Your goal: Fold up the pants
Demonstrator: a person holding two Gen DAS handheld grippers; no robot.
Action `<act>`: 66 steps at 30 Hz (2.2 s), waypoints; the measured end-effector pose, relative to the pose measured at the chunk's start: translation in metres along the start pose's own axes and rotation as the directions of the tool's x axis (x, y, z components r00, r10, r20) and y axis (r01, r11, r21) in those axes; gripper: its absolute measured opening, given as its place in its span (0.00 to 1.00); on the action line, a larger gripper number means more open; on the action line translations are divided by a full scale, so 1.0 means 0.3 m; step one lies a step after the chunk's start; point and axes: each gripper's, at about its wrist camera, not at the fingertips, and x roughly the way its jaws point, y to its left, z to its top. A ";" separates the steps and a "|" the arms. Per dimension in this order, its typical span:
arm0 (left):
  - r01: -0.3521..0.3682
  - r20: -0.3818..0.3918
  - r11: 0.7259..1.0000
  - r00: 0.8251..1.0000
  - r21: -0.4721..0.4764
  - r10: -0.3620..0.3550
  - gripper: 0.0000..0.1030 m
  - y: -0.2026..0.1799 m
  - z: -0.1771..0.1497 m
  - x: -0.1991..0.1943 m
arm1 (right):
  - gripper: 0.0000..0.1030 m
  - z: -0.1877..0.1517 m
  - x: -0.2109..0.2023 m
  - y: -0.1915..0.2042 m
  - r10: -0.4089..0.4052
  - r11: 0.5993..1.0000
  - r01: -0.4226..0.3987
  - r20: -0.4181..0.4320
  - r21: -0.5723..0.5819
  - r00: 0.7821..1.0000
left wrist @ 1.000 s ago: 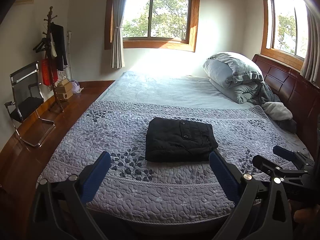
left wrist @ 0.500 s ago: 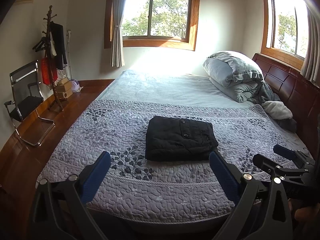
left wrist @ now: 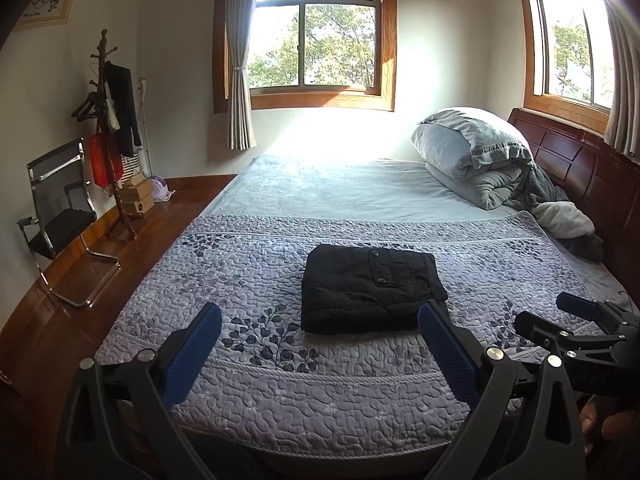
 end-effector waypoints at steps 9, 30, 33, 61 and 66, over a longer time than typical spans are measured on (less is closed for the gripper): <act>0.043 -0.064 0.999 0.997 -0.016 -0.044 0.97 0.016 -0.008 0.017 | 0.95 0.003 -0.014 0.007 -0.004 1.000 0.004 0.005 -0.004 1.000; 0.040 -0.059 0.999 0.997 -0.025 -0.041 0.97 0.026 0.011 0.005 | 0.95 0.000 -0.028 0.007 -0.007 1.000 0.007 0.010 -0.001 1.000; 0.038 -0.059 0.999 0.997 -0.024 -0.039 0.97 0.025 0.013 0.004 | 0.95 -0.001 -0.028 0.007 -0.007 1.000 0.007 0.009 0.000 1.000; 0.071 -0.054 0.997 0.996 0.002 -0.071 0.96 0.001 0.006 0.004 | 0.95 -0.006 -0.018 0.004 -0.016 1.000 0.016 0.008 -0.002 1.000; 0.071 -0.090 0.997 0.993 -0.016 -0.072 0.96 0.008 0.009 0.017 | 0.95 -0.005 -0.023 0.007 -0.016 1.000 0.016 0.011 -0.004 1.000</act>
